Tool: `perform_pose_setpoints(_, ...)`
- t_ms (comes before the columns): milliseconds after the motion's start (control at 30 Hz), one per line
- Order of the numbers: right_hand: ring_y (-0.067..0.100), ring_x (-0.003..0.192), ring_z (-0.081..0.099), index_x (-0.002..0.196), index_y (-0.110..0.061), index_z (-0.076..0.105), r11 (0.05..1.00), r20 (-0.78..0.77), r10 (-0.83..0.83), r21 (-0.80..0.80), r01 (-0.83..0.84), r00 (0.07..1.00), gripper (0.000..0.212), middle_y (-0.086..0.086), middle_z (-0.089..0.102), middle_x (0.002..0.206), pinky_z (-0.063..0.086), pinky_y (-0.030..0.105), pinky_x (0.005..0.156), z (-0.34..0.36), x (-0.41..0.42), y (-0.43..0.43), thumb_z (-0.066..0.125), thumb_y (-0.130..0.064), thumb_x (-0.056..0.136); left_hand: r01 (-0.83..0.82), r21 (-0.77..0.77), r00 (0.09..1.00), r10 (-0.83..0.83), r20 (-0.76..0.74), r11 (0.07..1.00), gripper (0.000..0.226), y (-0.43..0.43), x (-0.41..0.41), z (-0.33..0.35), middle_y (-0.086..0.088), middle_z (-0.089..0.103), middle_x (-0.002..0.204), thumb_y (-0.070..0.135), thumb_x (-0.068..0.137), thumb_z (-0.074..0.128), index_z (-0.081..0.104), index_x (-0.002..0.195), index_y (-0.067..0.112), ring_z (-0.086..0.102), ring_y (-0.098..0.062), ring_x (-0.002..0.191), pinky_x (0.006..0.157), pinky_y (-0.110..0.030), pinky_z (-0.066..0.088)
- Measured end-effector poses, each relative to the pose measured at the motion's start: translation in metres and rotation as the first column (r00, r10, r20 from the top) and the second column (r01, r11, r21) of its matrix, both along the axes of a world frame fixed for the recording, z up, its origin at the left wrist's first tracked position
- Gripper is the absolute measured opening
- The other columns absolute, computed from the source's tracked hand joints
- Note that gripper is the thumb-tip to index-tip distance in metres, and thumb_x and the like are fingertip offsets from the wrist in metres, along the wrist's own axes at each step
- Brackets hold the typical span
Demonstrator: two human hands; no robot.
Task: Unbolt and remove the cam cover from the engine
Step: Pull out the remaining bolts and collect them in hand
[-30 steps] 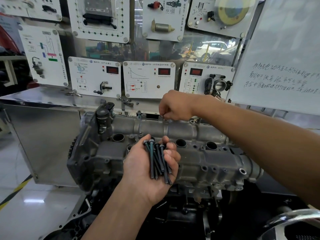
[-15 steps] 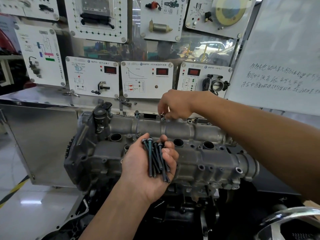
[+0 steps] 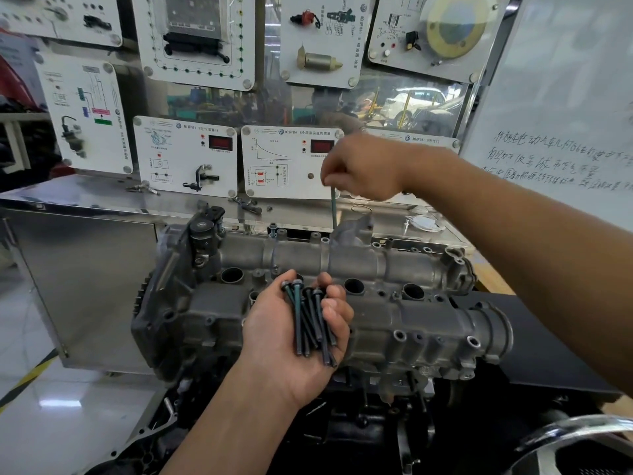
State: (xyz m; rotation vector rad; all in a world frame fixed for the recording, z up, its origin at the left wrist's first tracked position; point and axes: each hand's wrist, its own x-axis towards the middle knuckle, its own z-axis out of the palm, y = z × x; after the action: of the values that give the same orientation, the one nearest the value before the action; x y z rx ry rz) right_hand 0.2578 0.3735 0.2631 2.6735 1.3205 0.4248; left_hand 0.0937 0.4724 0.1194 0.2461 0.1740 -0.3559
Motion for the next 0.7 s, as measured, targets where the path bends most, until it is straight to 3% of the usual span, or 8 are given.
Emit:
perform_pose_setpoints(67,0.024,0.088,0.067,0.098,-0.001,0.072,0.993,-0.042,0.038,0.117,-0.033,0.998,0.027,0.01,0.073,0.087,0.05,0.045,0.092,0.013,-0.016,-0.004,0.053,-0.021,0.1,-0.01,0.002,1.0,0.01,0.003,1.0,0.048,0.0,0.0,0.0,-0.006,0.054,0.068,0.045,0.1,0.041,0.061,0.079,0.007,0.051,-0.013,0.043,0.033,-0.02,0.046)
perform_pose_setpoints(167,0.003,0.061,0.06,0.101,-0.005,0.075,0.966,-0.298,0.181,0.233,-0.113,0.937,0.024,-0.004,0.07,0.076,0.051,0.019,0.064,0.007,-0.05,-0.003,0.057,-0.021,0.1,-0.015,0.009,1.0,0.015,0.004,1.0,0.05,-0.001,0.001,-0.001,-0.007,0.056,0.07,0.046,0.101,0.039,0.062,0.081,0.007,0.055,-0.014,0.045,0.035,-0.021,0.048)
perform_pose_setpoints(200,0.001,0.057,0.055,0.099,-0.006,0.075,0.965,-0.379,0.218,0.224,-0.139,0.899,0.023,-0.006,0.066,0.071,0.047,0.015,0.058,-0.002,-0.061,-0.001,0.057,-0.02,0.1,-0.014,0.016,1.0,0.014,0.007,1.0,0.051,-0.001,0.001,-0.001,-0.008,0.057,0.071,0.045,0.101,0.039,0.063,0.08,0.006,0.057,-0.015,0.046,0.036,-0.021,0.049)
perform_pose_setpoints(267,0.003,0.06,0.056,0.093,-0.011,0.074,0.967,-0.48,0.252,0.165,-0.196,0.84,0.022,-0.008,0.064,0.069,0.049,0.02,0.063,-0.022,-0.081,0.002,0.055,-0.019,0.101,-0.014,0.041,1.0,0.013,0.023,0.999,0.051,-0.001,-0.001,-0.001,-0.008,0.059,0.071,0.043,0.101,0.039,0.065,0.079,0.005,0.06,-0.016,0.047,0.037,-0.022,0.051)
perform_pose_setpoints(467,0.002,0.071,0.06,0.088,-0.016,0.071,0.97,-0.447,0.24,0.07,-0.234,0.862,0.022,-0.015,0.065,0.075,0.05,0.026,0.076,-0.047,-0.098,0.01,0.054,-0.02,0.101,-0.083,0.065,0.996,0.08,0.049,0.994,0.051,0.002,-0.006,-0.002,-0.01,0.064,0.075,0.042,0.102,0.041,0.074,0.089,0.004,0.064,-0.017,0.052,0.037,-0.023,0.052)
perform_pose_setpoints(567,0.011,0.074,0.063,0.09,-0.011,0.074,0.964,-0.354,0.256,0.031,-0.263,0.899,0.026,-0.004,0.071,0.08,0.05,0.033,0.076,-0.05,-0.102,0.015,0.054,-0.023,0.101,-0.097,0.061,0.995,0.094,0.042,0.993,0.046,0.006,-0.008,0.0,-0.007,0.063,0.073,0.038,0.101,0.043,0.073,0.085,0.006,0.06,-0.015,0.051,0.036,-0.022,0.051)
perform_pose_setpoints(633,0.01,0.067,0.063,0.088,-0.013,0.076,0.954,-0.373,0.3,0.099,-0.284,0.878,0.026,-0.004,0.072,0.076,0.051,0.027,0.068,-0.048,-0.103,0.016,0.057,-0.027,0.099,-0.091,0.053,0.995,0.089,0.036,0.994,0.042,0.009,-0.009,0.004,-0.006,0.059,0.07,0.036,0.099,0.045,0.07,0.083,0.007,0.058,-0.014,0.049,0.036,-0.02,0.049)
perform_pose_setpoints(700,0.004,0.051,0.055,0.076,-0.022,0.075,0.94,-0.437,0.298,0.287,-0.182,0.849,0.029,-0.008,0.068,0.063,0.047,0.019,0.056,-0.042,-0.092,0.018,0.06,-0.034,0.097,-0.081,0.041,0.997,0.08,0.023,0.996,0.041,0.012,-0.011,0.007,-0.006,0.055,0.068,0.038,0.099,0.043,0.066,0.082,0.007,0.055,-0.013,0.046,0.035,-0.018,0.047)
